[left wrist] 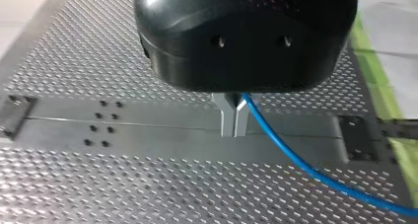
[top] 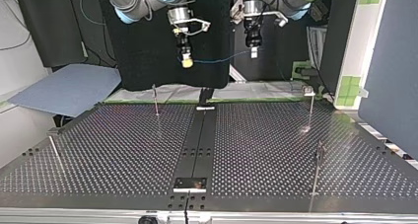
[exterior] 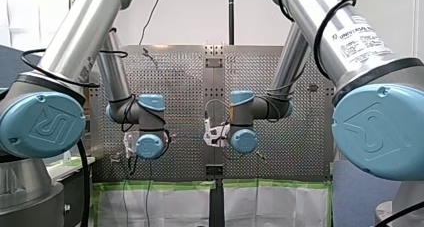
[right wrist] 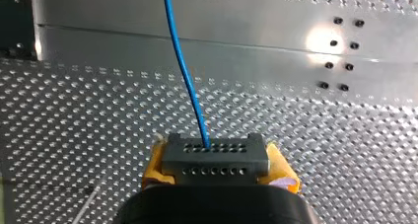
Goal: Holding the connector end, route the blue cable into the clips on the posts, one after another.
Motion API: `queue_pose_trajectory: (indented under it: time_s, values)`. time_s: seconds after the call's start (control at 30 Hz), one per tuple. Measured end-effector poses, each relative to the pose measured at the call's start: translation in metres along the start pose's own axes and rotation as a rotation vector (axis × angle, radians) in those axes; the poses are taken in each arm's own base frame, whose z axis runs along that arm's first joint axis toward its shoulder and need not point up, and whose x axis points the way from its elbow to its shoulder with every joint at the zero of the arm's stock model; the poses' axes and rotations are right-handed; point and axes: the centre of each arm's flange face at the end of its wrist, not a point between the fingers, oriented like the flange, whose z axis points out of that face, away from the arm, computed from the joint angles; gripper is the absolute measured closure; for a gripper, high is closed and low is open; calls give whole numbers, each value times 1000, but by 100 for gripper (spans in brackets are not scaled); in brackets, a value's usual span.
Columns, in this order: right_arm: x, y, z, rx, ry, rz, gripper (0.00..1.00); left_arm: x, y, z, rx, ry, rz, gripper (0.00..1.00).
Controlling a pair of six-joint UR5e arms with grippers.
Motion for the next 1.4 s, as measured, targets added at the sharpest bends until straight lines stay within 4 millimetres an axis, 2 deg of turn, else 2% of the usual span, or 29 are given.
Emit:
queue_pose_trajectory:
  time_s: [0.43, 0.7, 1.13, 1.4]
  values:
    - [-55, -6, -18, 23, -149, -47, 100, 8, 3, -2, -7, 27, 21, 100]
    - [-59, -6, -19, 24, -156, -49, 100, 11, 3, -4, 1, 41, 37, 100]
    - [-59, -6, -19, 24, -157, -49, 100, 48, 9, -15, 30, 141, 140, 100]
    - [-59, -6, -19, 24, -157, -49, 100, 51, 9, -15, 30, 146, 143, 100]
